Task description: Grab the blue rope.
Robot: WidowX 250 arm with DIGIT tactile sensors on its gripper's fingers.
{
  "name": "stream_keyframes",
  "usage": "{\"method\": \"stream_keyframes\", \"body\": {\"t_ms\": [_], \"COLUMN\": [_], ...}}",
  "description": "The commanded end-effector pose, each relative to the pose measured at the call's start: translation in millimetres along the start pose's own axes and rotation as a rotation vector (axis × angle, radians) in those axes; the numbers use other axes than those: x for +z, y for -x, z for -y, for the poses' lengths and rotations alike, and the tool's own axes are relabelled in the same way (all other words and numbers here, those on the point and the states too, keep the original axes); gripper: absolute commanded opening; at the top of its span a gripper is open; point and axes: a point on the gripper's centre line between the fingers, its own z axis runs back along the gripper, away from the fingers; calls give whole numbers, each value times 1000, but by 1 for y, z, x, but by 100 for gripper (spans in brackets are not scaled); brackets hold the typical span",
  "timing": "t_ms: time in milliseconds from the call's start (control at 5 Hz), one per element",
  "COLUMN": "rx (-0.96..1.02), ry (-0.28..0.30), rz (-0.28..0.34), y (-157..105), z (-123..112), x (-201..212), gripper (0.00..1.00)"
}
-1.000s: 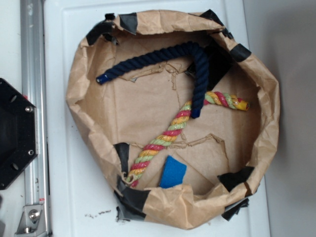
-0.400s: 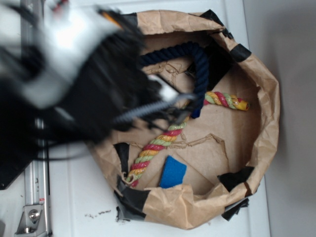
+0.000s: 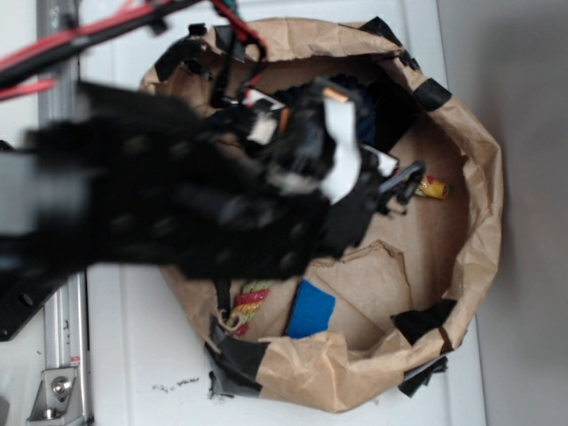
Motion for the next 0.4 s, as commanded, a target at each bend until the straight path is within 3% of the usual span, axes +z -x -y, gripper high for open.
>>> {"method": "stream_keyframes", "body": {"t_ms": [0,200], "rx": [-52,-128], "ry": [158,178], "rz": [-19,-48], "y": [-17,-13], "z": [28,37], "x": [-22,-30], "gripper": [100,100]}}
